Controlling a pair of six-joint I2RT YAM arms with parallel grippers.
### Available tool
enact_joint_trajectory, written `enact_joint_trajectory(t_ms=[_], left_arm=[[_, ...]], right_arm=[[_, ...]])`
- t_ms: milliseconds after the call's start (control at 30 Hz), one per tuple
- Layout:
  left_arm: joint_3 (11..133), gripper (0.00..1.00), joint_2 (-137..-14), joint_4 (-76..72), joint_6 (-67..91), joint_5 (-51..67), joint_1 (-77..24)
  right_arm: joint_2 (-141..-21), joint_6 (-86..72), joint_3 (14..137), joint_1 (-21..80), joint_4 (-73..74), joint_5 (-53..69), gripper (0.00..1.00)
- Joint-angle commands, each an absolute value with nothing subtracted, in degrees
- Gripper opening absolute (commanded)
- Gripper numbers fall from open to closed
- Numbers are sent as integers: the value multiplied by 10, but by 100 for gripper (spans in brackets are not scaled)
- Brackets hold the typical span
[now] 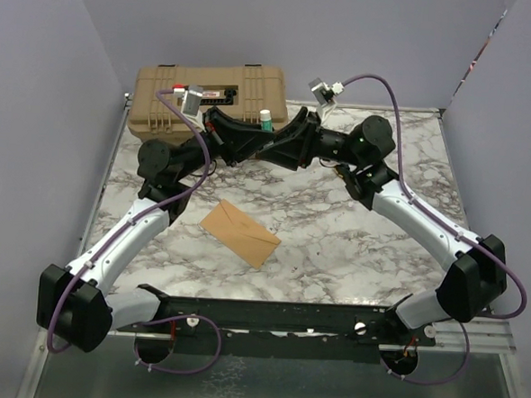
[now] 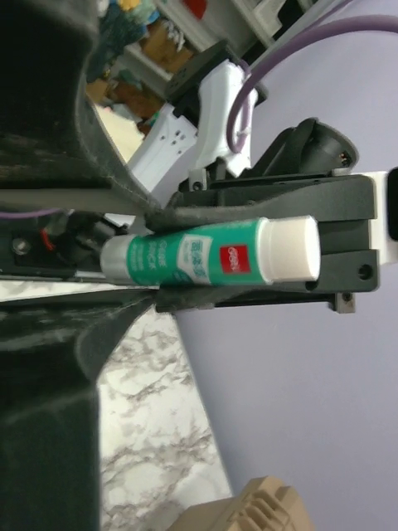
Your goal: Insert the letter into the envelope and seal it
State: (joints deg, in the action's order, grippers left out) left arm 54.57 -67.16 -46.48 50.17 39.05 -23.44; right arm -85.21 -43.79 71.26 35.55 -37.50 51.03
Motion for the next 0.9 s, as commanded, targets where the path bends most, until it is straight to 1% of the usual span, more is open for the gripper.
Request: enact_joint_trajectory(t_ms=[0,33,67,133,233,300,367,433,600,867], left_arm=[[522,0,-668,-437,461,302,-234],[521,0,-664,-413,448,280,-234],[520,0,-660,-381,431,254,-233],[524,0,-650,-308,389,195,-232],[533,0,-634,-187,316,77,-232],[538,0,-626,-128,281,16,-231],[537,0,-620,-96,255,-12,-232],[534,0,-614,-82,239,-6,-231],[522,0,-606,-91,228,60,-231],[512,0,-598,-103,227,112,-231]], right_arm=[[-840,-349,736,362,-207,470,50],[-831,-325,730,361,-155,440,58],[-817,-305,723,360,-119,405,63],[-794,-270,707,357,-52,313,69],[-773,-242,693,355,61,138,70],[-780,-238,696,351,142,13,69],[-795,-259,701,344,221,-108,68],[-814,-287,700,326,279,-177,68],[-891,-345,699,254,370,-188,67],[-988,-343,689,204,363,-164,66]])
